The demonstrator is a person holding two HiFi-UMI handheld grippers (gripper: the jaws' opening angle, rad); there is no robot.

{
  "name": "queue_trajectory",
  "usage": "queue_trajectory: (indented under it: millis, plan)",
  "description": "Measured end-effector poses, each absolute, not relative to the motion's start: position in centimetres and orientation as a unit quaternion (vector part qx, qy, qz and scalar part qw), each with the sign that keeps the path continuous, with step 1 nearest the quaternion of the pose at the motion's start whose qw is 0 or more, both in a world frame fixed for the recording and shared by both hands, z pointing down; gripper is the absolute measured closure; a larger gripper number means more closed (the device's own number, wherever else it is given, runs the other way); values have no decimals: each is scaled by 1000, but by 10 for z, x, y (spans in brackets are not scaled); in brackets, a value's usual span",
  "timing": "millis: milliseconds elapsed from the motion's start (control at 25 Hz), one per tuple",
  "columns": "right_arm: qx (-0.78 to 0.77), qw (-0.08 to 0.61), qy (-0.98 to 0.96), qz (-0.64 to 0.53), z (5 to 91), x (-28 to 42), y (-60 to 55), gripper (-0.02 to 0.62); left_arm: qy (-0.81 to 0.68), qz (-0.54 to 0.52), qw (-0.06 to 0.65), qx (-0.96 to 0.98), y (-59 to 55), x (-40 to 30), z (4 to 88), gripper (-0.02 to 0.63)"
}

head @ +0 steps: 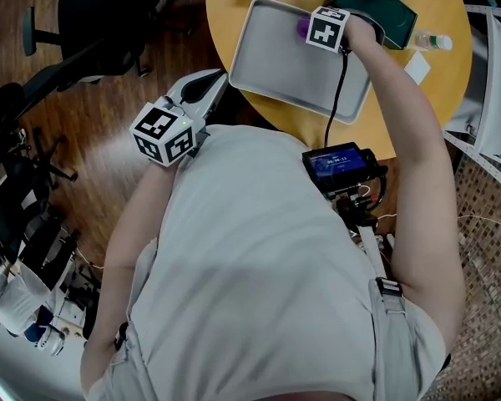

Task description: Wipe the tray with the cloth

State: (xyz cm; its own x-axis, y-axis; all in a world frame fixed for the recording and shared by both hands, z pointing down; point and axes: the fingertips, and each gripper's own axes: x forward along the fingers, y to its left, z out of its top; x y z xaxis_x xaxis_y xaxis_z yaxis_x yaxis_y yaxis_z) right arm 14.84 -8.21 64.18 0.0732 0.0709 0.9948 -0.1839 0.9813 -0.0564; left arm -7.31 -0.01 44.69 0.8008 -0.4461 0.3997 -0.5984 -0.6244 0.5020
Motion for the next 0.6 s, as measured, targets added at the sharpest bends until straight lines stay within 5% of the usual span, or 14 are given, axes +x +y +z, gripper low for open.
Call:
queue_trajectory:
  millis: [600]
  plan:
    - [66,695,-708,106,660,80,12,520,-288,109,314,898,-8,-72,456,606]
